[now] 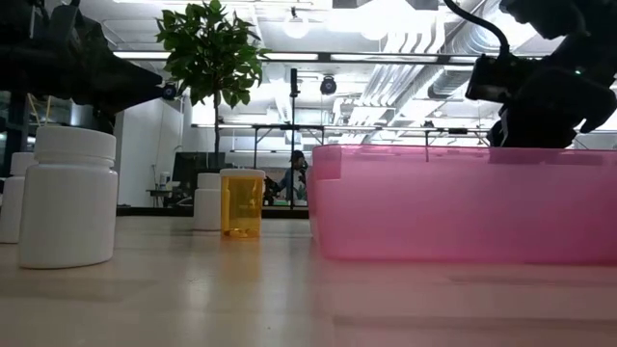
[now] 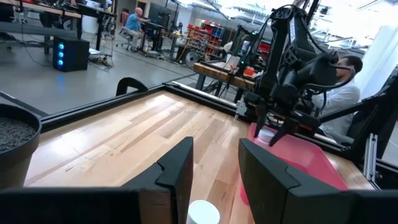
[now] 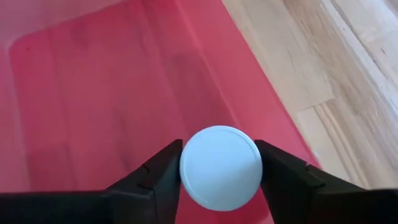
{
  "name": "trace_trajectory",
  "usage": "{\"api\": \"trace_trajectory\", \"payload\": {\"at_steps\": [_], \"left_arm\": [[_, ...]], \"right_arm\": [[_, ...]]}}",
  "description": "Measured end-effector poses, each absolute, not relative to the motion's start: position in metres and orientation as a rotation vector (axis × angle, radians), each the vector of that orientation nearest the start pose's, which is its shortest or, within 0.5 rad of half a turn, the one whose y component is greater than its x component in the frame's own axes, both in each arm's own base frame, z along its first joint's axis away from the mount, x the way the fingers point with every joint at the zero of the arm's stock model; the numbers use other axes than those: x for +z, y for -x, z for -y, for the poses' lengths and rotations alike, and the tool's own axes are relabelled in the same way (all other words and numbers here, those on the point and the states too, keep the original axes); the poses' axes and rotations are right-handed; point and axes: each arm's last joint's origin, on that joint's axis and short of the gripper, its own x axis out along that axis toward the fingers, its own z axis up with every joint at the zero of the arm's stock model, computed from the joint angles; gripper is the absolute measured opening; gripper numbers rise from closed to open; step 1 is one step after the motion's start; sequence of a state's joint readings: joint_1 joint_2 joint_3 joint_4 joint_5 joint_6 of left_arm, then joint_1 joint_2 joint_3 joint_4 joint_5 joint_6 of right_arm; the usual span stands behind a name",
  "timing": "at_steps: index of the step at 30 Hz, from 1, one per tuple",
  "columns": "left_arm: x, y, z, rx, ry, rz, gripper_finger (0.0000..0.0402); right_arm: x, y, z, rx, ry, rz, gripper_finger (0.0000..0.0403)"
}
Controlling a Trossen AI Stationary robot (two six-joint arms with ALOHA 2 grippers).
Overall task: Pick and place pill bottles into a basket
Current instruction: Put the white pill bottle into the pink bin
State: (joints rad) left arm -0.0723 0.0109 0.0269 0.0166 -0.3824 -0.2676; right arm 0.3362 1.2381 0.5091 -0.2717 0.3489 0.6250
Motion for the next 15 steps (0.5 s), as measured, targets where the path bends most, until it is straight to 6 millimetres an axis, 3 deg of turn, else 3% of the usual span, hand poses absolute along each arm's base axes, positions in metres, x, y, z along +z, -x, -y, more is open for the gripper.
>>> {"api": "trace_trajectory", "payload": {"at_steps": [15], "left_arm": [[0.1732, -0.0951, -0.0041, 0.31, 0.273, 0.074, 0.0163]], "right_arm": [[0.1541, -0.1991, -0.0593, -0.291, -0.244, -0.898, 0.0182]]}}
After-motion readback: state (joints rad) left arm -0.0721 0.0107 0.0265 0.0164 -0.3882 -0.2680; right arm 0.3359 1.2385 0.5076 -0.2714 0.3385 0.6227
